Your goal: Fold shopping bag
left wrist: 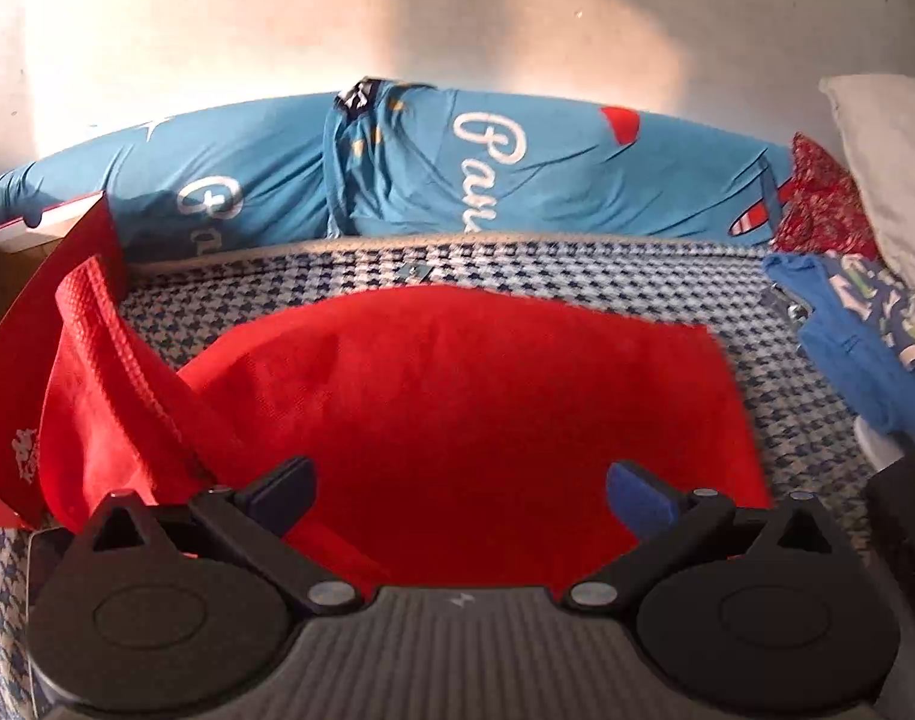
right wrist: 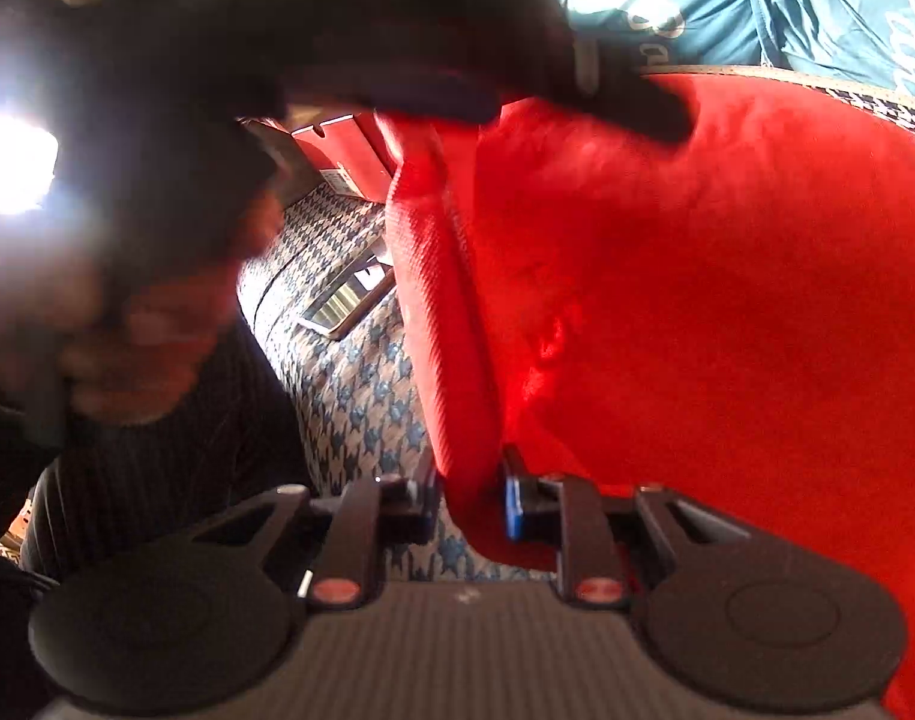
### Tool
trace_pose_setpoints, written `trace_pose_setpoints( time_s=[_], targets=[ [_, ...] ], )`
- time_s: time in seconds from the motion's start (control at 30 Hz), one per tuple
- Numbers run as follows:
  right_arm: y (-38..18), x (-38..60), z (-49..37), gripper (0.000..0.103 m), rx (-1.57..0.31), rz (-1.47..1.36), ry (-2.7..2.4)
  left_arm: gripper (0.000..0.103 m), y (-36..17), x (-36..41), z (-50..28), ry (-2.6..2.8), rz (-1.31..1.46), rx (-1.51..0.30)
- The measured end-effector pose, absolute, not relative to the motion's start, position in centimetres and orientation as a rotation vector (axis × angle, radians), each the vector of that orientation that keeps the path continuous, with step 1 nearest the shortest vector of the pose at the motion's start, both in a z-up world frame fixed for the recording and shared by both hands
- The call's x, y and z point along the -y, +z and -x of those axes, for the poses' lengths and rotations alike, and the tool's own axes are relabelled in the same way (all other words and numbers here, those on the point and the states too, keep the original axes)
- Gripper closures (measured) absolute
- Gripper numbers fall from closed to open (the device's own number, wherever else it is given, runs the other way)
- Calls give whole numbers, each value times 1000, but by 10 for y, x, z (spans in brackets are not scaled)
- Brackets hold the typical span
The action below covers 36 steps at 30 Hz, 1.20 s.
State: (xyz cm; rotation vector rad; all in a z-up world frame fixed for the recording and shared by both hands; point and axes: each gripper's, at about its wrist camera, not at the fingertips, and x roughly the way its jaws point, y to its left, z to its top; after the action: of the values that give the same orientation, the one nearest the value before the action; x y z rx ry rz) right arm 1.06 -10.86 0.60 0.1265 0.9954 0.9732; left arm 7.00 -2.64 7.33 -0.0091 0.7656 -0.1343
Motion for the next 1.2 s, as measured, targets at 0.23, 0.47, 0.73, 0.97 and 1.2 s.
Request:
trace_pose_setpoints(
  time_s=[0.23, 0.47, 0.73, 0.97, 1.2],
  targets=[
    [15, 125, -8, 79, -985, -132, 914, 0, 26, 24, -86, -164, -28, -896],
    [34, 164, -18, 66, -940, -257, 843, 0, -5, 13, -92, -179, 63, -962],
    [51, 187, -48, 60, -896, -295, 791, 0, -11, 8, -85, -181, 57, -942],
    [55, 171, -81, 46, -862, -240, 724, 0, -14, 18, -79, -161, -4, -933],
    [21, 142, -96, 46, -926, -169, 618, 0, -17, 21, -75, -144, -14, -915]
  ],
)
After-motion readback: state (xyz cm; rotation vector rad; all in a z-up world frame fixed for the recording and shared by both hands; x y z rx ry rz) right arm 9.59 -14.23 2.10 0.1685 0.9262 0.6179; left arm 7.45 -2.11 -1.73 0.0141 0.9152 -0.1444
